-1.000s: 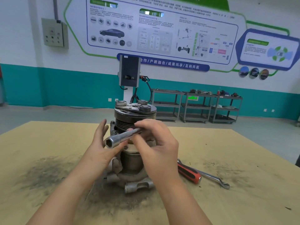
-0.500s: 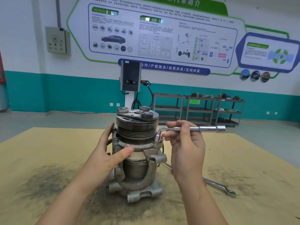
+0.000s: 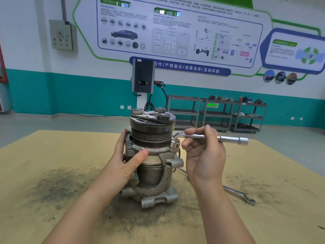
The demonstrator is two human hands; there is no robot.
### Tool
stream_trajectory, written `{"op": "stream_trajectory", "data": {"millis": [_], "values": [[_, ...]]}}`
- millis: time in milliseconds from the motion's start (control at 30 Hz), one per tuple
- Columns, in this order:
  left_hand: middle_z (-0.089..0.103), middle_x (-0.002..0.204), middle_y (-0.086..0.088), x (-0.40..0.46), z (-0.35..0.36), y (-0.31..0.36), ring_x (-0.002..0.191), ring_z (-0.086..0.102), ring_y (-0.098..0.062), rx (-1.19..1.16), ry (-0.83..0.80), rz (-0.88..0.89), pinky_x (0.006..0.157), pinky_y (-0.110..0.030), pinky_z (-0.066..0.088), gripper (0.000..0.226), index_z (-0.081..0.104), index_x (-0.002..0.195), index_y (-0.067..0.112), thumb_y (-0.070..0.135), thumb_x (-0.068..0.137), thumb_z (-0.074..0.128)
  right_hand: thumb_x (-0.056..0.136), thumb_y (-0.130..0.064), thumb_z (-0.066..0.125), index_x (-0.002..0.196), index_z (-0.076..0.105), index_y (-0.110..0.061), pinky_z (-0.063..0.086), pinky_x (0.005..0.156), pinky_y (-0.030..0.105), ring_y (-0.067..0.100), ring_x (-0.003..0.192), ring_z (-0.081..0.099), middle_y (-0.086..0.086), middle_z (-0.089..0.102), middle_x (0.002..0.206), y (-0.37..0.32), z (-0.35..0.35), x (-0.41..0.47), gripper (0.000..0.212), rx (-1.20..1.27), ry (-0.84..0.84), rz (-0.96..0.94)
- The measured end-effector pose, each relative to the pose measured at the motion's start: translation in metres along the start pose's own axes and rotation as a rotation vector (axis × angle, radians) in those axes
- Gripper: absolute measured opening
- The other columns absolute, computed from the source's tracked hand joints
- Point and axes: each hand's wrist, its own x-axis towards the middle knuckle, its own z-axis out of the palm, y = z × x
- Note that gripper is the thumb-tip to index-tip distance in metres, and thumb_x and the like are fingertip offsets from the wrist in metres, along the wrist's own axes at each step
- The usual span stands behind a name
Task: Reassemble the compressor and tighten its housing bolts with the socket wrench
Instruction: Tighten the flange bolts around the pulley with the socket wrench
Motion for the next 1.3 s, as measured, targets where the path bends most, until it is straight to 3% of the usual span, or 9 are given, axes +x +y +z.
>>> {"op": "stream_trajectory", "data": {"millis": [167, 300, 400, 500, 600, 767, 900, 1067, 1300], "values": [[0.042, 0.142, 0.033, -0.002, 0.003, 0.002, 0.131, 0.043, 0.005, -0.011, -0.01, -0.004, 0.107, -0.025, 0.033, 0.122, 0.008, 0.144, 0.064, 0.094, 0.04, 0.063, 0.094, -0.028, 0.049, 0.075, 0.058, -0.015, 0.044, 0.06, 0.017, 0.009, 0.059, 0.053, -0.003, 0.059, 0.068, 0.015, 0.009, -0.025, 0.024, -0.476, -0.15, -0.457], [0.048, 0.146, 0.015, -0.004, 0.003, 0.0, 0.128, 0.052, -0.013, -0.015, -0.017, 0.019, 0.109, -0.043, 0.038, 0.102, 0.011, 0.143, 0.066, 0.085, 0.059, 0.065, 0.088, -0.022, 0.062, 0.084, 0.065, -0.008, 0.042, 0.068, 0.016, 0.003, 0.076, 0.054, -0.001, 0.058, 0.083, 0.027, 0.016, -0.032, 0.015, -0.789, -0.359, -0.601], [0.05, 0.142, 0.022, -0.002, 0.004, 0.0, 0.124, 0.052, 0.006, -0.026, -0.025, 0.042, 0.095, -0.016, 0.049, 0.092, 0.015, 0.143, 0.066, 0.076, 0.067, 0.066, 0.084, -0.02, 0.063, 0.095, 0.071, -0.01, 0.05, 0.074, 0.023, 0.01, 0.085, 0.06, -0.002, 0.063, 0.095, 0.023, 0.017, -0.029, 0.017, -0.849, -0.404, -0.59], [0.051, 0.134, 0.035, -0.002, 0.004, 0.002, 0.118, 0.049, 0.017, -0.036, -0.004, 0.034, 0.088, -0.006, 0.041, 0.101, 0.02, 0.138, 0.069, 0.088, 0.05, 0.066, 0.087, -0.011, 0.063, 0.098, 0.07, -0.013, 0.052, 0.079, 0.027, 0.009, 0.088, 0.063, 0.001, 0.067, 0.096, 0.011, 0.012, -0.021, 0.013, -0.803, -0.379, -0.63], [0.047, 0.127, 0.045, -0.002, 0.003, 0.002, 0.118, 0.047, 0.017, -0.037, 0.006, 0.012, 0.087, -0.009, 0.037, 0.102, 0.019, 0.134, 0.073, 0.091, 0.045, 0.064, 0.096, -0.027, 0.051, 0.094, 0.061, -0.036, 0.052, 0.069, 0.021, 0.008, 0.07, 0.062, -0.011, 0.069, 0.086, 0.0, 0.011, -0.015, 0.013, -0.598, -0.215, -0.481], [0.052, 0.112, 0.053, -0.001, 0.003, 0.002, 0.107, 0.05, 0.026, -0.047, -0.002, 0.024, 0.084, -0.009, 0.037, 0.086, 0.025, 0.127, 0.072, 0.085, 0.053, 0.067, 0.106, -0.015, 0.031, 0.105, 0.048, -0.018, 0.054, 0.063, 0.023, 0.013, 0.052, 0.061, 0.004, 0.071, 0.074, -0.006, 0.005, -0.002, 0.017, -0.153, -0.002, -0.164], [0.049, 0.114, 0.054, -0.001, 0.003, 0.002, 0.11, 0.049, 0.024, -0.04, 0.002, 0.027, 0.09, -0.014, 0.038, 0.096, 0.024, 0.139, 0.064, 0.084, 0.055, 0.066, 0.106, -0.012, 0.031, 0.104, 0.045, -0.018, 0.052, 0.057, 0.023, 0.014, 0.049, 0.06, 0.008, 0.071, 0.072, -0.005, 0.004, 0.001, 0.015, -0.036, -0.001, -0.036], [0.048, 0.108, 0.058, -0.002, 0.003, 0.002, 0.103, 0.049, 0.028, -0.025, -0.001, 0.019, 0.086, -0.013, 0.037, 0.092, 0.023, 0.134, 0.069, 0.086, 0.053, 0.064, 0.104, -0.006, 0.03, 0.097, 0.044, -0.014, 0.053, 0.058, 0.025, 0.016, 0.05, 0.059, 0.01, 0.071, 0.073, -0.006, 0.002, 0.004, 0.018, -0.016, -0.079, -0.025], [0.051, 0.117, 0.048, -0.001, 0.002, 0.001, 0.114, 0.052, 0.015, -0.033, 0.0, 0.003, 0.092, -0.019, 0.039, 0.104, 0.023, 0.135, 0.069, 0.092, 0.043, 0.066, 0.102, -0.003, 0.031, 0.09, 0.043, -0.011, 0.051, 0.055, 0.027, 0.019, 0.049, 0.057, 0.011, 0.068, 0.069, -0.01, 0.001, 0.009, 0.019, -0.016, -0.133, 0.026]]}}
